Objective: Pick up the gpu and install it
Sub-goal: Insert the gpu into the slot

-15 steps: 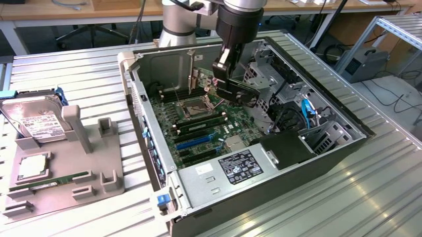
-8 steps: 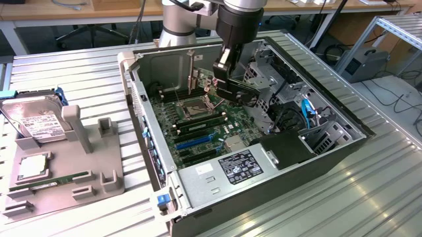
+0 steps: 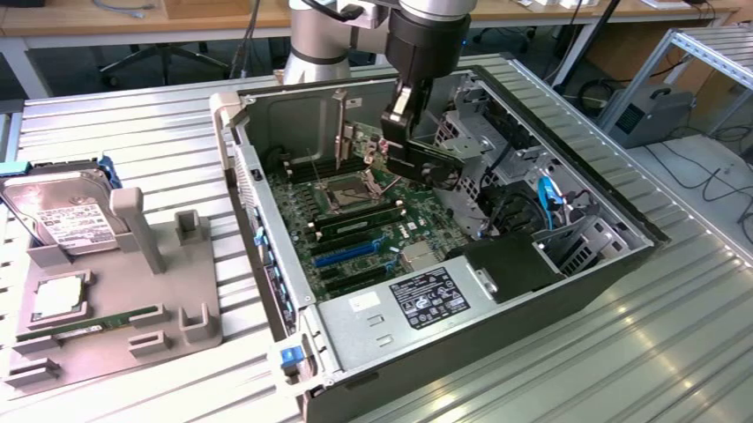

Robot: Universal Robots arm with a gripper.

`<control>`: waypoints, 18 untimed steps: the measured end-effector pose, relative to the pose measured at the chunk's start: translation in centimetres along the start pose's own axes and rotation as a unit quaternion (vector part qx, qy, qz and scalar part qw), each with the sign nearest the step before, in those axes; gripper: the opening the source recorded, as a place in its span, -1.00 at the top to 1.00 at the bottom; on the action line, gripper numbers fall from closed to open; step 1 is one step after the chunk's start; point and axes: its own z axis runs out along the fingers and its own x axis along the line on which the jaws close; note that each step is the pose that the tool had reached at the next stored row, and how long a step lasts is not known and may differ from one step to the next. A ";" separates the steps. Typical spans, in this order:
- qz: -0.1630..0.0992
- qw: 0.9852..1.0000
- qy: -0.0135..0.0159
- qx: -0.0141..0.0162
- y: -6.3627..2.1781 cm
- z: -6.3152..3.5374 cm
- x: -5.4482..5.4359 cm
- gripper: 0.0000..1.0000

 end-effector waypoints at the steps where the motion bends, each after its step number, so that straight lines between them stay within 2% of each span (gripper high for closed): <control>1: -0.001 1.000 0.000 0.000 0.00 0.00 0.0 0.44; 18: -0.026 1.000 0.000 -0.001 -0.01 0.00 0.0 0.44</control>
